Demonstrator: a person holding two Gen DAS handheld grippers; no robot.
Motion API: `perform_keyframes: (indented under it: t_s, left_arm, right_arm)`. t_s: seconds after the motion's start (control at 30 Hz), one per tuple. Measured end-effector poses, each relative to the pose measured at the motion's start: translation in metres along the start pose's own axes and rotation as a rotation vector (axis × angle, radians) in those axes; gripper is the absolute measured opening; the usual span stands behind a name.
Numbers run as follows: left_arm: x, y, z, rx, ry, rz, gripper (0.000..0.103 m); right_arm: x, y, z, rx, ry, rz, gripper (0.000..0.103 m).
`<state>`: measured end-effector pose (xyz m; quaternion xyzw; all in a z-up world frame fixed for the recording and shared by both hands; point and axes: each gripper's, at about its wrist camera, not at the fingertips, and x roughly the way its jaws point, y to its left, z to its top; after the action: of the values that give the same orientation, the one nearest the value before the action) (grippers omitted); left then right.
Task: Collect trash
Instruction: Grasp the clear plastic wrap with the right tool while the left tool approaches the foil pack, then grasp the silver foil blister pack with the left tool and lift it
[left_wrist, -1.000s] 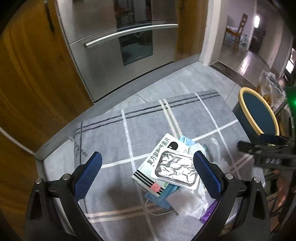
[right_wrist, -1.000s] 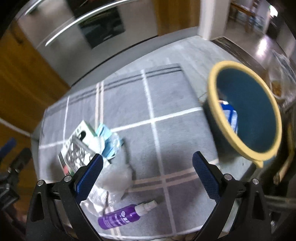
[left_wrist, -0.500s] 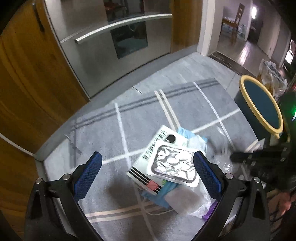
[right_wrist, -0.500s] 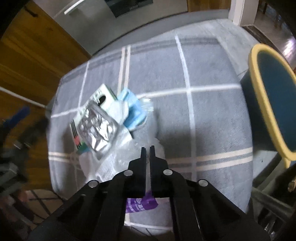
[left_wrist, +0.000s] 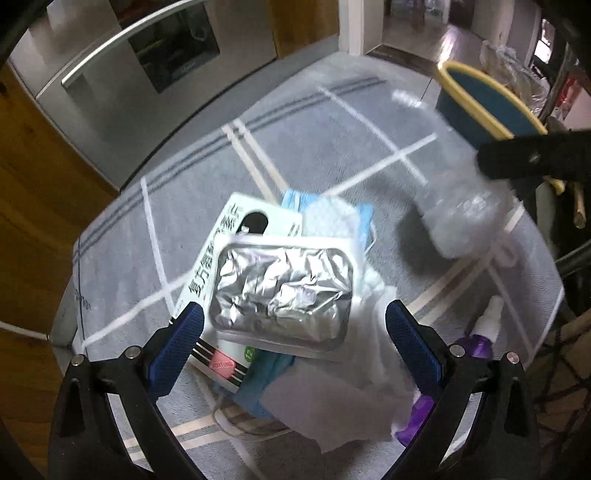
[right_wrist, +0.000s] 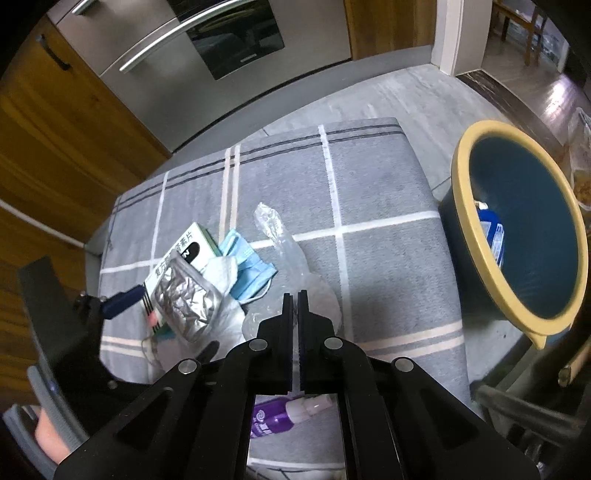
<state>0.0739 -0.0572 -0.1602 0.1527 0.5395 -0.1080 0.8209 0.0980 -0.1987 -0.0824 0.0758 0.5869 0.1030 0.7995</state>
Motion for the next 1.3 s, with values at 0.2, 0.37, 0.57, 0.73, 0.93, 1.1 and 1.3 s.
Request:
perform_keyframes:
  t_s: [0.2,0.37,0.57,0.73,0.93,1.1,1.3]
  left_arm:
    - [0.005,0.012,0.001,-0.084,0.029,-0.075,0.084]
    - [-0.004,0.02,0.004,-0.125,-0.006,-0.109,0.074]
    - [-0.004,0.02,0.008,-0.116,-0.008,-0.111,0.061]
    - [-0.006,0.017,0.008,-0.12,-0.025,-0.125,0.087]
    - [0.011,0.006,0.007,-0.06,0.025,-0.055,0.082]
    - [0.004,0.014,0.013,-0.126,0.019,-0.169,0.062]
    - [0.003,0.018,0.014,-0.131,0.026,-0.179,0.05]
  right_arm:
    - [0.0,-0.003,0.002,-0.013,0.001,0.018,0.003]
    - [0.0,-0.001,0.001,-0.023,0.004,0.026,0.003]
    - [0.0,-0.001,0.001,-0.031,0.004,0.029,0.003]
    - [0.0,0.002,0.0,-0.039,0.008,0.027,0.003]
    - [0.001,0.002,-0.001,-0.044,0.011,0.024,0.003]
    - [0.001,0.003,0.0,-0.043,0.009,0.027,0.003]
    - [0.0,0.005,0.0,-0.048,0.006,0.033,0.003]
